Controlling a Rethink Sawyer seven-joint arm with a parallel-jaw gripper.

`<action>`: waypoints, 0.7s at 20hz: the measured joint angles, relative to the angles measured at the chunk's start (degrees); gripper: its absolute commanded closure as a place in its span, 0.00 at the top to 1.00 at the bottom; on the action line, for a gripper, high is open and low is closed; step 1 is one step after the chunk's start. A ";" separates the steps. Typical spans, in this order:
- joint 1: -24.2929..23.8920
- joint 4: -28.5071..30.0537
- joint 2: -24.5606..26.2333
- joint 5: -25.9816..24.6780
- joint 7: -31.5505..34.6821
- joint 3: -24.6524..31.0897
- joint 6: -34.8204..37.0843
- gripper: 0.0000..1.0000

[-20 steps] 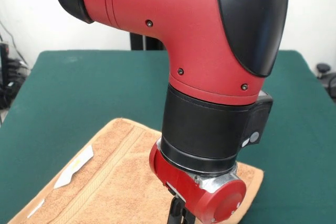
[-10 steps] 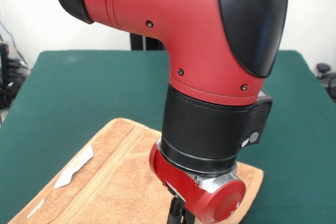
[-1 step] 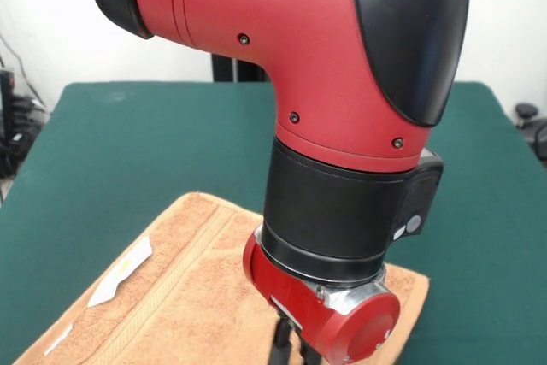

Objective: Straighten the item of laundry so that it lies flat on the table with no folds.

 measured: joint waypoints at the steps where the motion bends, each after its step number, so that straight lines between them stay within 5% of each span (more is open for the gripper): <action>1: 0.00 0.00 0.00 0.01 0.00 0.00 0.00 1.00; 14: 0.41 1.89 -1.53 -0.20 0.00 0.32 -0.01 1.00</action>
